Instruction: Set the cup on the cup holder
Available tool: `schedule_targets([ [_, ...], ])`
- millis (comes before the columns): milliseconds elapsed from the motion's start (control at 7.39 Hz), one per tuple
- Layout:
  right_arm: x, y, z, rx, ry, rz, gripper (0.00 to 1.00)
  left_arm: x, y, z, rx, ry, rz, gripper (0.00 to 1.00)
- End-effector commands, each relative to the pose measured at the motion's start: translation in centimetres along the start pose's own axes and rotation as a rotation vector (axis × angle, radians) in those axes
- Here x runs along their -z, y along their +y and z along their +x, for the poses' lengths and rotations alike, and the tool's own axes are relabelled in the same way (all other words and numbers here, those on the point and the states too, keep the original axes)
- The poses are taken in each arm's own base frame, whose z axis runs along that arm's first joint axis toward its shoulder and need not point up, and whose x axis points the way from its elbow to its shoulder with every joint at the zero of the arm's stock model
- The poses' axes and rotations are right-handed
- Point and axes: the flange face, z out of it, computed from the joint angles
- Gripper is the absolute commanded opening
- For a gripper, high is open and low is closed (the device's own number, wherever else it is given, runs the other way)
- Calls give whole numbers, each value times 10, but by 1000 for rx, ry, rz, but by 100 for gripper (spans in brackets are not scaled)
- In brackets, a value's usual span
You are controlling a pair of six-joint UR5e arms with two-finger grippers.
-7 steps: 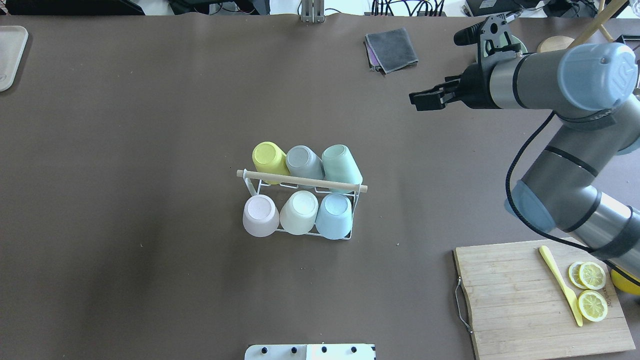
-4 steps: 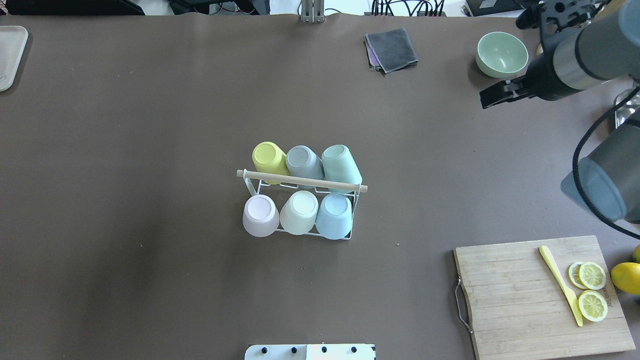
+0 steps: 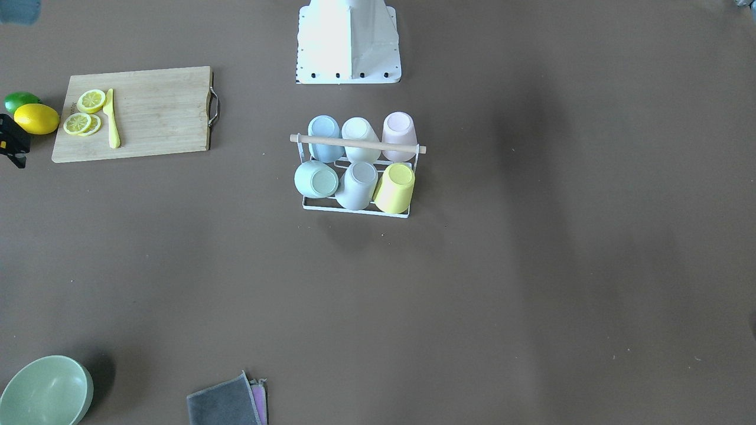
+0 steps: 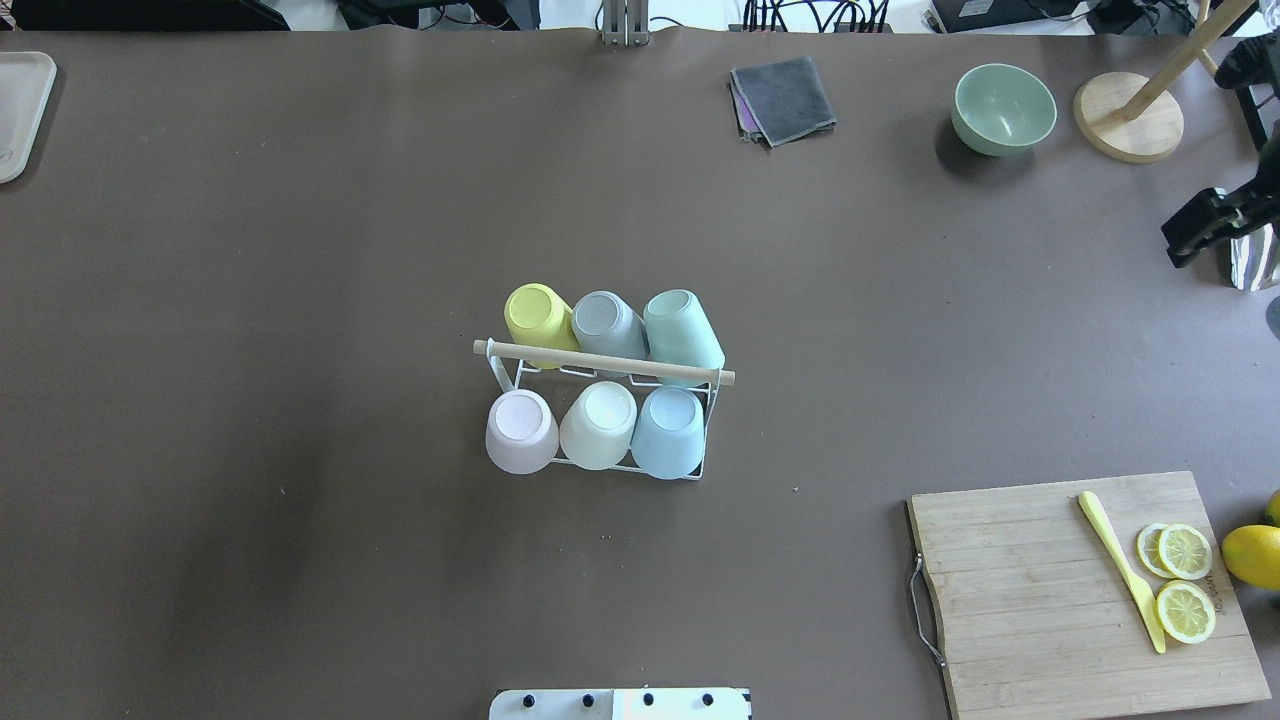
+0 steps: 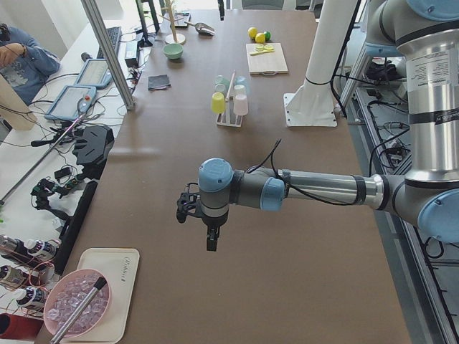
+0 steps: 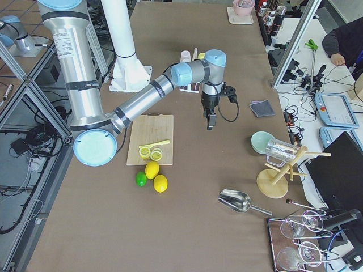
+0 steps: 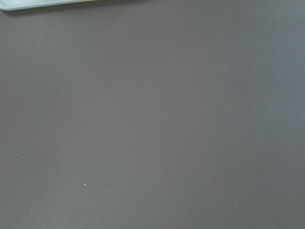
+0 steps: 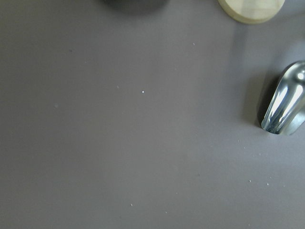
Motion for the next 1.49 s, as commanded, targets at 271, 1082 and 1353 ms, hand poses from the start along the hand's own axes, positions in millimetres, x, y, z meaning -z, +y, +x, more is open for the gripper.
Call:
schedule_targets([
  [271,-59,72,227,54,-219,-86,100,0,0,-1,1,-2,0,99],
  [1082,-110,66,281,-50,-217,-60,100,-1,0,-1,2,-3,-1,99],
  [1353,-110,66,280,-49,-215,-57,100,-1,1,-1,2,-3,-1,99],
])
